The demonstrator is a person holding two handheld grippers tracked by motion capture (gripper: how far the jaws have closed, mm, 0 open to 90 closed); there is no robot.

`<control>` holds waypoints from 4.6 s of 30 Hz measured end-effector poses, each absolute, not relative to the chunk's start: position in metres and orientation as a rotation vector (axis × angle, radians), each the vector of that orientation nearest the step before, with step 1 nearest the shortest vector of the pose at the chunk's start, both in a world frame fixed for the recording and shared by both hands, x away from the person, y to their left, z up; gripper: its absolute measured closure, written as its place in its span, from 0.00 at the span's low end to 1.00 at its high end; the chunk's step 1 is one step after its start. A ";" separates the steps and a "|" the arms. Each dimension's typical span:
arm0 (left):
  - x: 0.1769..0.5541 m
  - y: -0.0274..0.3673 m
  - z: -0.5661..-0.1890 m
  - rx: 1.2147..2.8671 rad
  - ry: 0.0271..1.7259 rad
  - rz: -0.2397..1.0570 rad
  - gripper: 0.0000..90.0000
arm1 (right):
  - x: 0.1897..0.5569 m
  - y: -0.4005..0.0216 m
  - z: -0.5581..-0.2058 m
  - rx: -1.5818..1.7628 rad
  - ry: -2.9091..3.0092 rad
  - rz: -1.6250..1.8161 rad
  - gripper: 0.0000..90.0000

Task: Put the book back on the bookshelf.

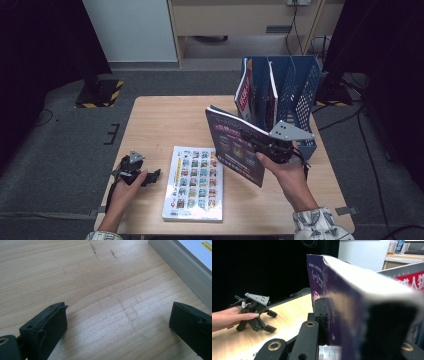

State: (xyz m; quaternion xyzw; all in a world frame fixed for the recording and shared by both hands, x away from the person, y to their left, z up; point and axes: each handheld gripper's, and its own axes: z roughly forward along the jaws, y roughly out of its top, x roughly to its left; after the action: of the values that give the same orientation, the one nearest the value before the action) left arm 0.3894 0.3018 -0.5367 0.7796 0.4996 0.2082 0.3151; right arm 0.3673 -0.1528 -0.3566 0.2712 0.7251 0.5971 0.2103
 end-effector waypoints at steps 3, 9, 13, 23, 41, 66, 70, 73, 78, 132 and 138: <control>0.389 0.302 -0.537 2.054 1.316 0.549 0.01 | 0.365 -0.158 -0.356 0.754 2.013 1.654 0.93; 0.389 0.302 -0.537 2.054 1.316 0.549 0.01 | 0.359 -0.170 -0.357 0.767 2.010 1.642 0.93; 0.389 0.302 -0.537 2.054 1.317 0.548 0.01 | 0.357 -0.176 -0.359 0.779 2.004 1.638 0.93; 0.389 0.302 -0.537 2.054 1.317 0.548 0.01 | 0.350 -0.194 -0.360 0.811 1.994 1.619 0.93; 0.389 0.301 -0.537 2.054 1.315 0.547 0.01 | 0.339 -0.223 -0.360 0.855 1.958 1.610 0.93; 0.389 0.301 -0.537 2.054 1.316 0.547 0.01 | 0.322 -0.257 -0.324 0.901 1.878 1.663 0.93; 0.389 0.301 -0.537 2.054 1.316 0.547 0.01 | 0.326 -0.262 -0.311 0.918 1.848 1.666 0.93; 0.389 0.301 -0.537 2.054 1.316 0.547 0.01 | 0.329 -0.266 -0.302 0.935 1.829 1.651 0.93; 0.389 0.301 -0.537 2.054 1.316 0.547 0.01 | 0.332 -0.272 -0.295 0.970 1.807 1.613 0.93; 0.389 0.299 -0.537 2.049 1.321 0.547 0.00 | 0.487 -0.250 -0.288 1.310 1.523 1.223 0.93; 0.389 0.299 -0.537 2.049 1.321 0.547 0.00 | 0.502 -0.242 -0.298 1.328 1.512 1.225 0.93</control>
State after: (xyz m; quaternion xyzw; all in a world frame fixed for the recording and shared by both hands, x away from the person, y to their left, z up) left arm 0.3890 0.2994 -0.5370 0.7780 0.5016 0.2077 0.3160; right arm 0.5022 -0.2419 -0.2983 0.5206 0.5931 0.4804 0.3828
